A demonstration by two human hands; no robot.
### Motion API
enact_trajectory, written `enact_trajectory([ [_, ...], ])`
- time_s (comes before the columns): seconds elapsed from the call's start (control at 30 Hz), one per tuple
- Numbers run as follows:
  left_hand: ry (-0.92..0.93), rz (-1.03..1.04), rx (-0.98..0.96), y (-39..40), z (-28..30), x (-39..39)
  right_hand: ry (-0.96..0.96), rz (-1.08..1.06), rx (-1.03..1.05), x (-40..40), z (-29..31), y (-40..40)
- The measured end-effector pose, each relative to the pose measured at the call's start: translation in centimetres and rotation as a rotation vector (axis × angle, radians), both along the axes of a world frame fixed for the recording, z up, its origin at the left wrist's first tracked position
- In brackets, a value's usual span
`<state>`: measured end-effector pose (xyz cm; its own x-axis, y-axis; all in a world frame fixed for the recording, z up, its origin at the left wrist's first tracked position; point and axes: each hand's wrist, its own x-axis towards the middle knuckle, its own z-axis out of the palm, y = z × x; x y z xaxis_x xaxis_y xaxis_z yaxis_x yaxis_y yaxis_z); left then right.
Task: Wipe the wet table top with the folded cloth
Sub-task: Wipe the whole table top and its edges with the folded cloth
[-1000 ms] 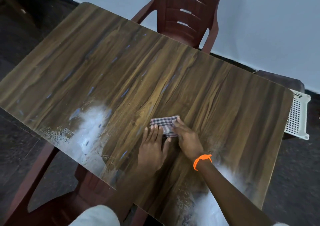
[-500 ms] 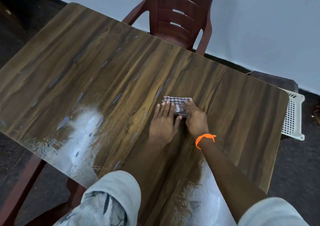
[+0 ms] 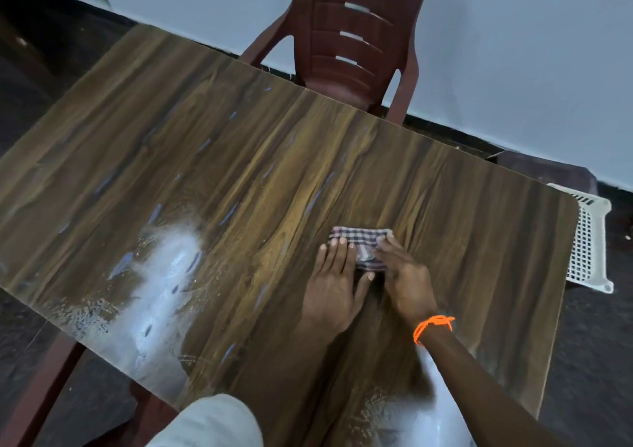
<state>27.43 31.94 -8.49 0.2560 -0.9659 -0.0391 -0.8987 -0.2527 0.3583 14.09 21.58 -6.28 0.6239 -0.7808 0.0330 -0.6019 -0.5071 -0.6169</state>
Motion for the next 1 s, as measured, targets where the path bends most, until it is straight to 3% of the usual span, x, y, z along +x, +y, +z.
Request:
enact_trajectory([
  [0.17,-0.051,-0.064,-0.008,-7.1,0.1,2.1,-0.012,-0.156,-0.009,2.7,0.7,-5.5],
  [0.3,-0.128,-0.036,0.026,-10.0,0.2,5.4,-0.011,-0.121,-0.002,6.3,0.4,-8.5],
  [0.53,-0.085,0.044,-0.008,-4.8,0.0,4.9,0.027,0.069,-0.017,5.8,0.0,-5.5],
  [0.67,-0.069,-0.034,-0.002,-3.3,-0.5,2.2,-0.043,0.024,0.01,1.8,-0.1,-4.1],
  [0.87,-0.114,-0.166,-0.028,-12.1,0.2,2.6,-0.033,-0.157,-0.062,1.0,-0.1,-9.7],
  [1.0,-0.169,-0.138,0.027,-17.4,0.4,5.2,-0.024,-0.171,-0.042,4.3,0.2,-15.2],
])
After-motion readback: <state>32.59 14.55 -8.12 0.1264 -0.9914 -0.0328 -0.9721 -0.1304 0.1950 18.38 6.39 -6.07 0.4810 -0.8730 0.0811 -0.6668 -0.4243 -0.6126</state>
